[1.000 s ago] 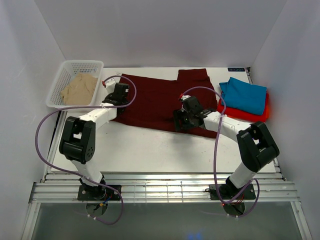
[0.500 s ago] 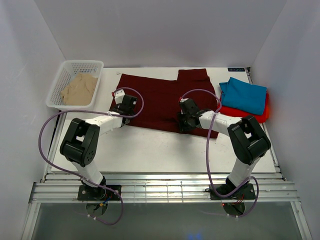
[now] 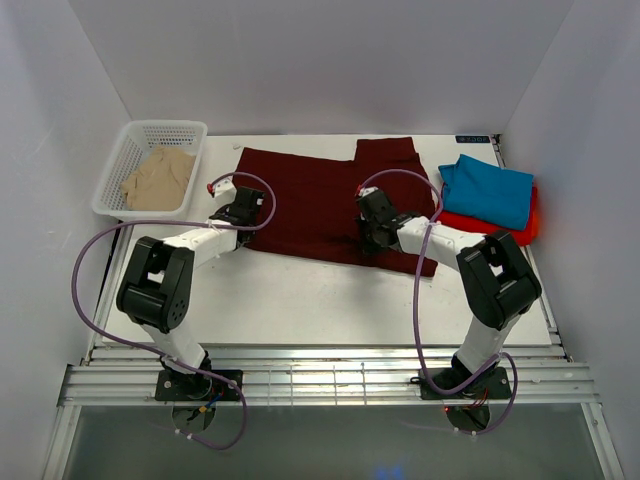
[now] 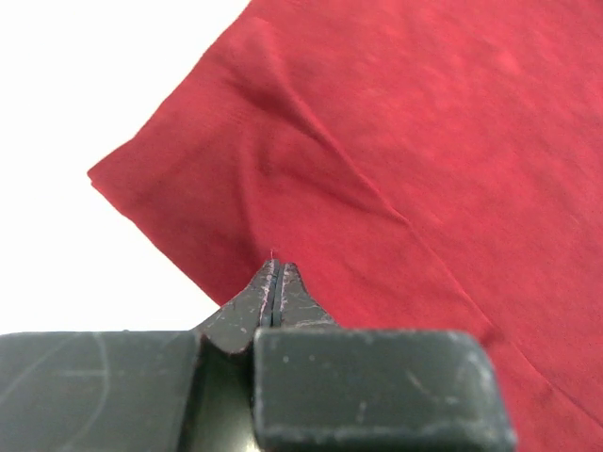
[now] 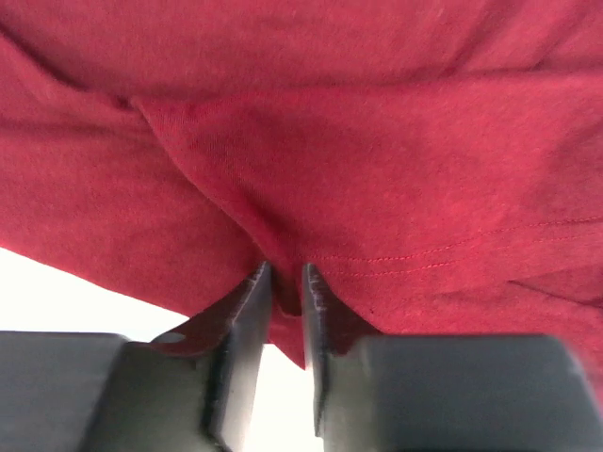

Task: Fold and stack the t-shirts
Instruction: Fold the tshirt

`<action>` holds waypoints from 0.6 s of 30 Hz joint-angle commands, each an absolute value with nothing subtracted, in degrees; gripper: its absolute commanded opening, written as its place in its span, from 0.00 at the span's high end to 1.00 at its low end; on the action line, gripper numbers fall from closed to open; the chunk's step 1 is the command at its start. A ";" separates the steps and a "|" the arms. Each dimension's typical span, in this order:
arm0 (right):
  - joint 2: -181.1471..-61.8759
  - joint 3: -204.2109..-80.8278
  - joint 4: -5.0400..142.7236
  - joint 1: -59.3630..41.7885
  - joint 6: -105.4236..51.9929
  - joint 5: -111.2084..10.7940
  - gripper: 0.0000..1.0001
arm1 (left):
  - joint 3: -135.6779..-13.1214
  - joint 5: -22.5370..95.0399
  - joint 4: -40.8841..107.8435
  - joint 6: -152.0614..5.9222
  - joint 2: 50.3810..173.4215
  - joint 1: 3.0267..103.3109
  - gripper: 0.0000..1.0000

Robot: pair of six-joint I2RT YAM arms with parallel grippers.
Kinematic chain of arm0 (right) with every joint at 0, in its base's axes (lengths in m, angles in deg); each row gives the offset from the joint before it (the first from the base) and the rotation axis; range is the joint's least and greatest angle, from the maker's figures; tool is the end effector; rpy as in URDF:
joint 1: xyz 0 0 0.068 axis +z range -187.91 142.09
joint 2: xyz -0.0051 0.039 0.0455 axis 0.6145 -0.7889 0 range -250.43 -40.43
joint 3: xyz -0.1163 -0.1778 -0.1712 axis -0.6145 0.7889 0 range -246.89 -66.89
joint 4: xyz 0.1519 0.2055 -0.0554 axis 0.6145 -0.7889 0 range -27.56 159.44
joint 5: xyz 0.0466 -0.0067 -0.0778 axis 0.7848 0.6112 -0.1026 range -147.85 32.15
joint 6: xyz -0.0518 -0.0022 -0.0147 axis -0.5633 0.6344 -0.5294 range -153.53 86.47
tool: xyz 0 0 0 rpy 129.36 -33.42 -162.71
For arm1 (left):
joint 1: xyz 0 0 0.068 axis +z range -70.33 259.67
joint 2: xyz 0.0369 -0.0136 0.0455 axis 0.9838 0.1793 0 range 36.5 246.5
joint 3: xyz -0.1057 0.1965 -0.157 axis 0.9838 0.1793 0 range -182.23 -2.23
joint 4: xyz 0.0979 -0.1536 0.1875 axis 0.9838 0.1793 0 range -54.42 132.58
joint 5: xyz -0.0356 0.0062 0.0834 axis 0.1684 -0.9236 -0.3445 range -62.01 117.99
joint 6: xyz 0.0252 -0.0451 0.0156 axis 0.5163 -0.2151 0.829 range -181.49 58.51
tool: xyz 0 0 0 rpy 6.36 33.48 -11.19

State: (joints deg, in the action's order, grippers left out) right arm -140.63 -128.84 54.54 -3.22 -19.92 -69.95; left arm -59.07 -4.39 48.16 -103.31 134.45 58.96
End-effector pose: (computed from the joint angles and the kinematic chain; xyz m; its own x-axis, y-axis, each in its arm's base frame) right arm 0.3016 0.1996 0.1818 -0.7461 -0.2365 -0.6225 -0.2856 0.9581 -0.0218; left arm 0.3268 -0.1032 0.1752 -0.5631 -0.3891 -0.7290 -0.5011 0.8623 -0.0732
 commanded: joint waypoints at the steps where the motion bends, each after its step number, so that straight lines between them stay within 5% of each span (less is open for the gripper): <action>1: -139.66 -132.10 54.59 -3.02 -21.31 -72.52 0.82 | -58.66 -5.41 49.47 -104.56 133.96 60.68 0.99; 3: -140.27 -132.80 54.50 -3.11 -21.66 -73.31 0.92 | -58.48 -5.32 49.73 -104.56 134.14 61.12 0.99; 18: -153.80 -153.09 52.21 -3.64 -31.50 -83.07 0.92 | -57.87 -3.83 51.76 -105.43 134.49 64.29 0.99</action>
